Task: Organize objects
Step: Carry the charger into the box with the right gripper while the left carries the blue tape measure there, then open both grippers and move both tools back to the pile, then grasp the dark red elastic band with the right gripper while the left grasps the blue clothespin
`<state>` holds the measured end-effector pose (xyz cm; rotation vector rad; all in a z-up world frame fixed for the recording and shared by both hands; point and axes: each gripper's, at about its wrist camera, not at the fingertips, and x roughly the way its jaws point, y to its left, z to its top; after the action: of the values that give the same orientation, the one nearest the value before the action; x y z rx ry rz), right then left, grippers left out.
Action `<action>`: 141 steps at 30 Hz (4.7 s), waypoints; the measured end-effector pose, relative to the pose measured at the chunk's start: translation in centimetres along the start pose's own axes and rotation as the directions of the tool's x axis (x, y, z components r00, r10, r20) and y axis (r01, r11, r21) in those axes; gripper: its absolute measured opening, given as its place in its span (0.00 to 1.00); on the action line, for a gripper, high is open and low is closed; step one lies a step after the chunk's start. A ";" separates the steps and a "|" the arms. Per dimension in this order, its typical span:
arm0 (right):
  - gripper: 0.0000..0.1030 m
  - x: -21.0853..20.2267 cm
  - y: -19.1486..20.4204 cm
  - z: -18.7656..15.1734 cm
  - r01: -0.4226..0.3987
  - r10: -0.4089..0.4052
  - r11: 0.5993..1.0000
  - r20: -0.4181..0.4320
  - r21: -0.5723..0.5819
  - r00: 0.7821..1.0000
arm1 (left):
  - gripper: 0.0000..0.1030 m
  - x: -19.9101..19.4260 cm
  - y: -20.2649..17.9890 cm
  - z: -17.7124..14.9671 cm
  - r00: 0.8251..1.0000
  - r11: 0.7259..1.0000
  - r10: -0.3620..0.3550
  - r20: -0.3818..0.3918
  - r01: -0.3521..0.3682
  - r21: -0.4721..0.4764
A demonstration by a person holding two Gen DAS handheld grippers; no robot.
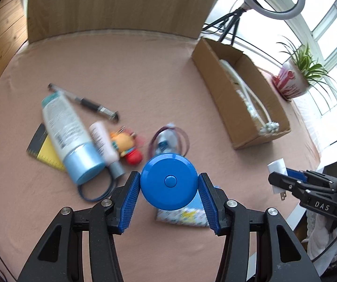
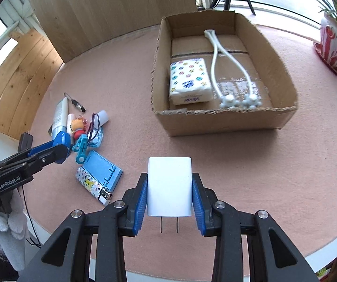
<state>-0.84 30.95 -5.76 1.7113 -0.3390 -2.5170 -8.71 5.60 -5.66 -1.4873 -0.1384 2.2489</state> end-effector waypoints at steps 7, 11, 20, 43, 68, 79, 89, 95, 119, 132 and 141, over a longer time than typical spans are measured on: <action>0.31 -2.4 -2.4 2.3 0.007 -0.011 0.999 0.076 0.050 0.997 | 0.53 0.7 -5.2 3.8 0.998 0.996 -0.054 0.040 0.050 0.080; 0.31 -3.5 -4.1 3.7 0.022 -0.028 0.998 0.111 0.053 0.993 | 0.53 1.3 -7.6 6.0 0.996 0.992 -0.073 0.054 0.066 0.107; 0.31 -2.8 -7.0 8.2 0.018 -0.026 0.999 0.170 0.050 0.985 | 0.53 4.9 -11.4 10.8 0.995 0.991 -0.076 0.066 0.068 0.118; 0.35 3.6 -9.9 14.2 0.048 -0.053 0.998 0.145 0.040 0.988 | 0.54 14.7 -14.0 18.0 0.999 0.996 -0.032 0.035 0.029 0.083; 0.46 0.6 -3.4 10.4 -0.044 0.063 0.994 0.194 -0.101 0.979 | 0.58 3.9 -4.6 12.0 0.994 0.998 0.015 0.106 -0.009 -0.056; 0.46 3.4 5.5 4.2 -0.176 0.188 0.936 0.009 -0.304 0.982 | 0.58 -0.4 4.1 3.1 0.996 0.981 0.066 0.054 -0.055 -0.187; 0.35 8.0 8.6 0.2 -0.296 0.245 0.911 -0.201 -0.286 0.948 | 0.58 -0.7 5.9 -2.6 0.999 0.964 0.040 0.024 -0.032 -0.265; 0.34 8.7 9.5 -1.0 -0.308 0.243 0.904 -0.236 -0.298 0.941 | 0.58 -0.9 5.8 -3.9 0.999 0.963 0.028 0.023 -0.020 -0.267; 0.34 10.2 7.8 5.7 -0.313 0.306 0.949 -0.120 -0.041 0.944 | 0.45 3.2 0.1 -1.6 0.999 0.999 0.025 -0.028 -0.024 0.023; 0.33 12.6 9.4 7.7 -0.333 0.325 0.943 -0.199 -0.004 0.925 | 0.44 3.6 -0.2 -1.3 0.998 0.996 0.050 -0.027 -0.048 0.072; 0.08 12.9 9.3 7.9 -0.301 0.291 0.953 -0.209 -0.016 0.933 | 0.31 4.7 0.7 -0.8 0.998 0.999 0.022 -0.053 -0.020 0.028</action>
<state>-13.51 20.56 -12.60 1.7329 -0.4767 -2.1011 -9.73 6.79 -10.20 -1.5399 -0.0760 2.2160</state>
